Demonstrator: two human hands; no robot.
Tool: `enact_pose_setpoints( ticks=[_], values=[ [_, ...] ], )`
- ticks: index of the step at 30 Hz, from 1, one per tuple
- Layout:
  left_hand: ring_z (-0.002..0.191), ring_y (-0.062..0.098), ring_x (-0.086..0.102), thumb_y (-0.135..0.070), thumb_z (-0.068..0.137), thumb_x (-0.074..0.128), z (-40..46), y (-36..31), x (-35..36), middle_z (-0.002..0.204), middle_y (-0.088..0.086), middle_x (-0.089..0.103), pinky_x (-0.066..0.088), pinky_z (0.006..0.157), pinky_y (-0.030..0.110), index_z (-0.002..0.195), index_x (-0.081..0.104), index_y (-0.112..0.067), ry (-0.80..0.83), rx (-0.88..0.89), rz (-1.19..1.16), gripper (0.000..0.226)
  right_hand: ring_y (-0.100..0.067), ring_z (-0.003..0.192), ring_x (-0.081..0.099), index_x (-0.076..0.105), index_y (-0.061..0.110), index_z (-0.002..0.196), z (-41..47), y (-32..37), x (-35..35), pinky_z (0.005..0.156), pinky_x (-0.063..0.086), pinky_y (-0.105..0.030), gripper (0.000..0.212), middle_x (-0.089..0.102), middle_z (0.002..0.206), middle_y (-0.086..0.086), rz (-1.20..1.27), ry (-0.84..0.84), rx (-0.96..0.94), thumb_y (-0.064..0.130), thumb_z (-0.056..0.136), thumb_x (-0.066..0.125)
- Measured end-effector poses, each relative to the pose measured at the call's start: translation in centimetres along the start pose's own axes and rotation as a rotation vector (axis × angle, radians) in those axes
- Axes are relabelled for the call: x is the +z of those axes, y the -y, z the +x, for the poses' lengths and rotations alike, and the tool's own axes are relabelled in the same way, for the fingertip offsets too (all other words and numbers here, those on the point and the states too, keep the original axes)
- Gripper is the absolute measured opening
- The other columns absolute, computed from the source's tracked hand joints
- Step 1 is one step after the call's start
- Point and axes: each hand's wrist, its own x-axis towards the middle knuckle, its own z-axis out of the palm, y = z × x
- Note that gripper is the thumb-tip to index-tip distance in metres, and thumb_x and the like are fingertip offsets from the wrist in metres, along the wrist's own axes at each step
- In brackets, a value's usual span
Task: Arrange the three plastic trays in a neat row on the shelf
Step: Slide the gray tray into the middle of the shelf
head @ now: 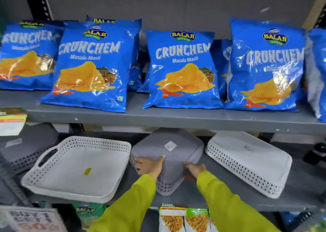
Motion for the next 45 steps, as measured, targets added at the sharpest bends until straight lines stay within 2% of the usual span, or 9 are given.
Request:
enact_pose_setpoints(
  ticks=[5,8,14,24,30,36,38,41,45],
  values=[
    [0.133,0.052,0.033,-0.040,0.064,0.084,2.4,1.2,-0.8,0.152,0.030,0.020,0.031,0.113,0.053,0.151,0.005,-0.004,-0.030,0.113,0.006,0.124,-0.017,0.040,0.064,0.060,-0.004,0.085,3.3,1.1,-4.0,0.039,0.054,-0.024,0.024,0.067,0.051,-0.010,0.062,0.024,0.032,0.014,0.079,0.074],
    [0.127,0.043,0.046,-0.053,0.041,0.088,5.9,2.5,-1.8,0.143,0.022,0.042,0.039,0.110,0.051,0.145,0.025,-0.013,0.064,0.138,-0.050,0.128,-0.038,0.095,0.068,0.054,-0.004,0.122,10.4,0.6,-8.0,0.085,0.058,-0.047,0.084,0.067,0.113,-0.024,-0.114,-0.295,-0.067,0.043,0.056,0.077],
    [0.118,0.031,0.059,-0.025,0.031,0.090,7.6,1.8,-3.5,0.125,0.015,0.063,0.046,0.104,0.049,0.129,0.045,-0.008,0.392,0.224,-0.165,0.109,-0.036,0.132,0.046,0.051,-0.005,0.132,8.5,3.7,-8.5,0.115,0.033,-0.043,0.070,0.048,0.142,-0.022,-0.216,-0.113,-0.162,0.041,0.082,0.068],
    [0.099,0.013,0.063,-0.039,0.092,0.049,3.2,-5.7,-4.2,0.109,0.000,0.066,0.050,0.092,0.031,0.122,0.054,-0.014,0.059,0.262,-0.912,0.039,-0.037,0.116,0.058,0.069,0.009,0.106,7.5,5.8,-8.9,0.105,0.044,-0.047,0.034,0.065,0.117,-0.014,0.358,-0.063,-0.394,0.008,0.072,0.074],
    [0.105,0.019,0.067,-0.049,0.085,0.052,4.2,-4.7,-5.7,0.115,0.002,0.072,0.052,0.094,0.038,0.120,0.064,-0.016,0.164,0.173,-0.835,0.050,-0.027,0.091,0.061,0.058,0.007,0.109,5.2,6.0,-10.3,0.094,0.046,-0.041,0.057,0.066,0.095,-0.011,0.629,0.042,-0.237,0.057,0.091,0.040],
    [0.066,0.027,0.052,0.005,0.060,0.046,3.8,-1.0,-7.0,0.049,0.004,0.055,0.039,0.062,0.033,0.043,0.047,-0.014,0.096,0.014,-0.510,0.025,-0.030,0.071,0.061,0.070,0.000,0.084,8.1,2.2,-11.4,0.084,0.053,-0.052,0.011,0.068,0.079,-0.018,0.120,-0.007,-0.217,0.006,0.081,0.061],
    [0.065,0.026,0.047,0.000,0.054,0.050,3.0,-0.1,-6.8,0.058,0.009,0.055,0.036,0.059,0.033,0.064,0.050,-0.004,0.132,0.036,-0.271,0.011,-0.024,0.058,0.053,0.060,0.009,0.055,6.9,0.9,-11.1,0.068,0.055,-0.046,0.031,0.060,0.053,-0.009,-0.219,-0.096,-0.251,-0.002,0.084,0.055],
    [0.092,0.031,0.056,-0.005,0.064,0.062,1.9,0.2,-5.9,0.101,0.008,0.058,0.045,0.075,0.033,0.113,0.058,-0.002,0.191,0.102,0.002,0.049,-0.022,0.061,0.051,0.059,0.009,0.077,3.3,0.6,-9.7,0.053,0.036,-0.026,0.018,0.060,0.071,-0.013,-0.492,-0.071,-0.336,0.005,0.093,0.050],
    [0.123,0.043,0.044,-0.021,0.063,0.059,1.7,-1.2,-4.4,0.131,0.027,0.049,0.043,0.104,0.043,0.126,0.047,0.003,0.044,0.157,0.204,0.069,-0.033,0.108,0.061,0.063,0.003,0.115,1.8,1.1,-10.9,0.092,0.045,-0.033,0.030,0.067,0.113,-0.018,-0.433,-0.260,-0.489,0.012,0.086,0.064]
  ],
)
